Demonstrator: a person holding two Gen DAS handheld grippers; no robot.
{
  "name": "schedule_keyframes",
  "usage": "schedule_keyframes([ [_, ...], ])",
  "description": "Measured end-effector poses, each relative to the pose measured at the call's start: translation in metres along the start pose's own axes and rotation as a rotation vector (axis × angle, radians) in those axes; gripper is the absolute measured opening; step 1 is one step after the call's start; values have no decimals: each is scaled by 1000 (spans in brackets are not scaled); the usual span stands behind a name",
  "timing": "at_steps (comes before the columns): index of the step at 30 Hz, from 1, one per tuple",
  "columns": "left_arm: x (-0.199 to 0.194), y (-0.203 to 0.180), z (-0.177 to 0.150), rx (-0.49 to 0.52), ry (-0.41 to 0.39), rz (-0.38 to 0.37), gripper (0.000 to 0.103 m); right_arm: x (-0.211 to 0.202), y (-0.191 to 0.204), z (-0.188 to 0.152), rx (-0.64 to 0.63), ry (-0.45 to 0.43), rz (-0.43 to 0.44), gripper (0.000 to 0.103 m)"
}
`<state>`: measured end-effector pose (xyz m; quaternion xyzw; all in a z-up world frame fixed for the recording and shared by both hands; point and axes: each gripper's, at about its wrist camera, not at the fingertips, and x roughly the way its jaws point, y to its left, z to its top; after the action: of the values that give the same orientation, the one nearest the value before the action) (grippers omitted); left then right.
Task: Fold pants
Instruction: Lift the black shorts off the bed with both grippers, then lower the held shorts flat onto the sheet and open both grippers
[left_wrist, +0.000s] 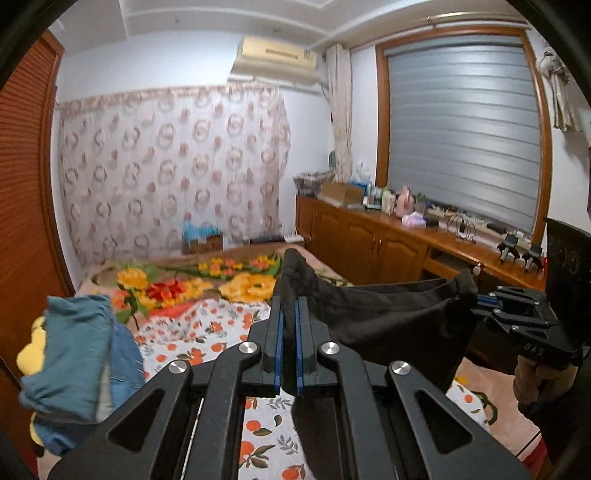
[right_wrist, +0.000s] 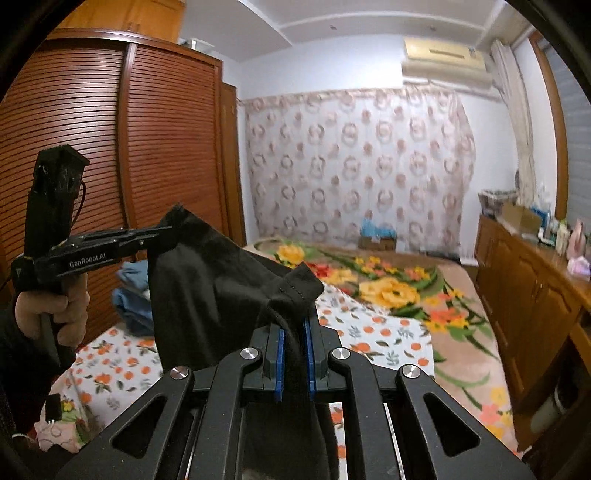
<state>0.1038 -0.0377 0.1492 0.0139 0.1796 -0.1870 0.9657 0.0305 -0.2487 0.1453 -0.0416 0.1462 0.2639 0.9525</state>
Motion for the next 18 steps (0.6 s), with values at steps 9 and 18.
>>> schedule_keyframes([
  [9,-57,20,0,18,-72,37,6,-25,23,-9,-85,-63,71,9],
  [18,5,61,-37,-7,50,132,6,32,-13,-33,-82,26,103,9],
])
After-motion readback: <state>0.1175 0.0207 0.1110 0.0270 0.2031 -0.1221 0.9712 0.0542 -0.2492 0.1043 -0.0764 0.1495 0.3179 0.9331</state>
